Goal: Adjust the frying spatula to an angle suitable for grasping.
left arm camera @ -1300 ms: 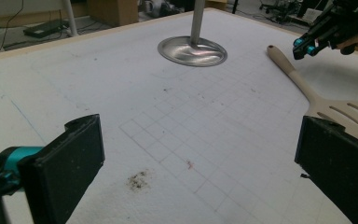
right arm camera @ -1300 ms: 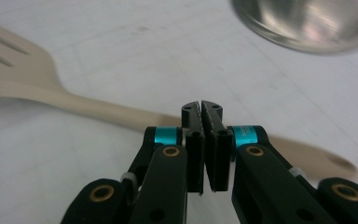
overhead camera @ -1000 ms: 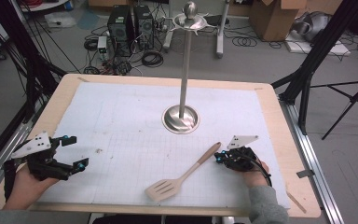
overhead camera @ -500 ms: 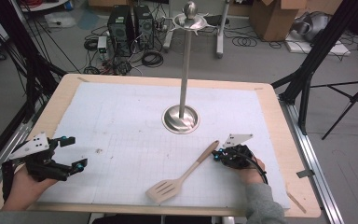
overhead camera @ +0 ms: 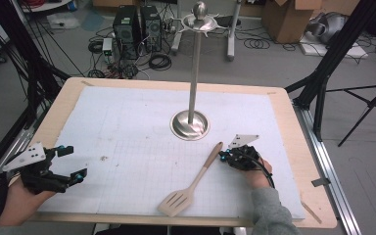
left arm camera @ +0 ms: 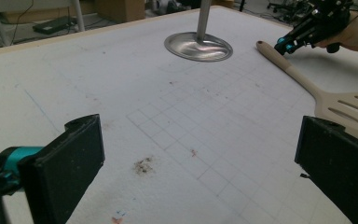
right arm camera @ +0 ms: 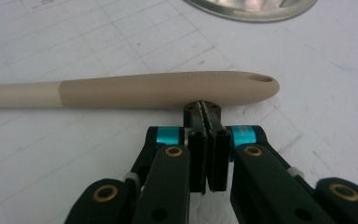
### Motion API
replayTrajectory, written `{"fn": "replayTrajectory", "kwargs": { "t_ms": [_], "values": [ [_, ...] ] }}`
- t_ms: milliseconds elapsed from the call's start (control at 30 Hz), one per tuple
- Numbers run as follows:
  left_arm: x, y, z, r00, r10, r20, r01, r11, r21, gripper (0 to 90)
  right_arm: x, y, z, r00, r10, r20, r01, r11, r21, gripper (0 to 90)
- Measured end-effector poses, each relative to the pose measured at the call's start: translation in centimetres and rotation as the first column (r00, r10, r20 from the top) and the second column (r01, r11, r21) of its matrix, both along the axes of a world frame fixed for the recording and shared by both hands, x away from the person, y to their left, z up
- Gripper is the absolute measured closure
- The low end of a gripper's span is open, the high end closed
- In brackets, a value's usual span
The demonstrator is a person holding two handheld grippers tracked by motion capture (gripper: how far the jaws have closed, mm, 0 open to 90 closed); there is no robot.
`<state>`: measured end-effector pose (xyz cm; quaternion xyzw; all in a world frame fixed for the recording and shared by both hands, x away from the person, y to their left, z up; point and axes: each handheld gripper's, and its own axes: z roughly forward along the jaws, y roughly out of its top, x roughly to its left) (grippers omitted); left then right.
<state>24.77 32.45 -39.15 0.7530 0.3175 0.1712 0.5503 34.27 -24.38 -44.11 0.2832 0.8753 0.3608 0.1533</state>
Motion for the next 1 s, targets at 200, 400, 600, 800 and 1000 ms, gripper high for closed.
{"fn": "replayTrajectory", "kwargs": {
  "t_ms": [200,400,600,800,1000],
  "values": [
    [-0.5,0.5,0.0,0.9999,0.017,0.002,-0.017,0.9999,0.003,1.8,0.8,1.1,0.0,0.9998,-0.001,0.02,0.001,0.9999,-0.012,89.6],
    [-0.9,0.8,0.0,0.9997,0.026,0.002,-0.026,0.9996,0.006,1.8,1.4,1.8,0.0,0.9998,-0.001,0.021,0.002,0.9999,-0.011,89.6],
    [-0.8,0.9,0.1,0.9996,0.027,0.008,-0.027,0.9996,-0.003,1.8,0.3,2.4,1.2,0.9979,0.054,0.034,-0.057,0.9947,0.086,89.5],
    [-0.7,0.5,0.1,0.9999,0.012,0.011,-0.012,0.9999,0.004,1.8,-1.7,5.5,1.9,0.9787,0.204,0.02,-0.205,0.9754,0.08,89.4],
    [-0.5,0.5,0.1,0.9999,0.014,0.01,-0.014,0.9999,0.005,1.8,-2.6,8.7,1.1,0.9528,0.302,-0.029,-0.301,0.9528,0.041,89.4]
  ]
}}
